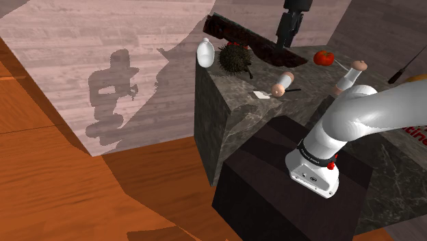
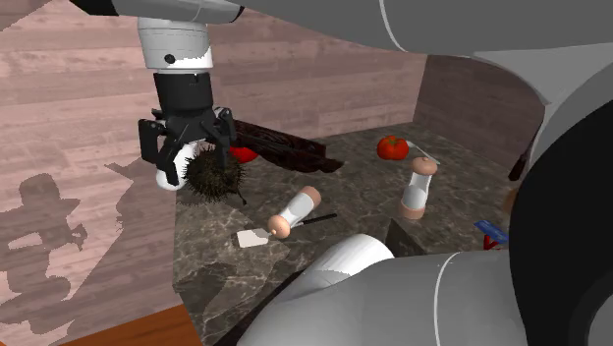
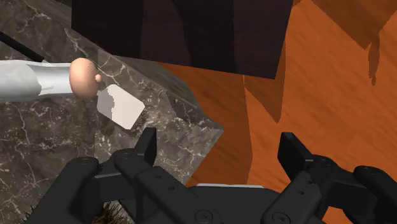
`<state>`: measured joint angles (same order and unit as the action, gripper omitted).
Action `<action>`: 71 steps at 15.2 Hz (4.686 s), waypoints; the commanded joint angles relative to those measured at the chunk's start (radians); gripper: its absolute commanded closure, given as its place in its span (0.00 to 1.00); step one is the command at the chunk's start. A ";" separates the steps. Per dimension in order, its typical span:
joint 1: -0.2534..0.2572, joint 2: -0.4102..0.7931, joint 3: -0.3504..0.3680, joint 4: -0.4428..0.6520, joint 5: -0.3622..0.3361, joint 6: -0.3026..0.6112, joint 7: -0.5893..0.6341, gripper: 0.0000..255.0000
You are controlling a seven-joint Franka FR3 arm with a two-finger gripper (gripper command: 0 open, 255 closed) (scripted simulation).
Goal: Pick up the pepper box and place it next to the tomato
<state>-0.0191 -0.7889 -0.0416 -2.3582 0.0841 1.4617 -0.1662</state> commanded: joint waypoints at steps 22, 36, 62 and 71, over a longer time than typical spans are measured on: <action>-0.494 0.189 0.055 -0.396 -0.149 0.778 0.771 0.00; -0.637 0.355 0.073 -0.491 -0.227 1.069 0.961 0.00; -0.621 0.238 0.065 -0.425 -0.202 0.887 0.933 1.00; -0.614 0.168 0.061 -0.345 -0.189 0.737 0.916 1.00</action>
<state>-0.6337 -0.6117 0.0201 -2.7111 -0.1064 2.2165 0.7518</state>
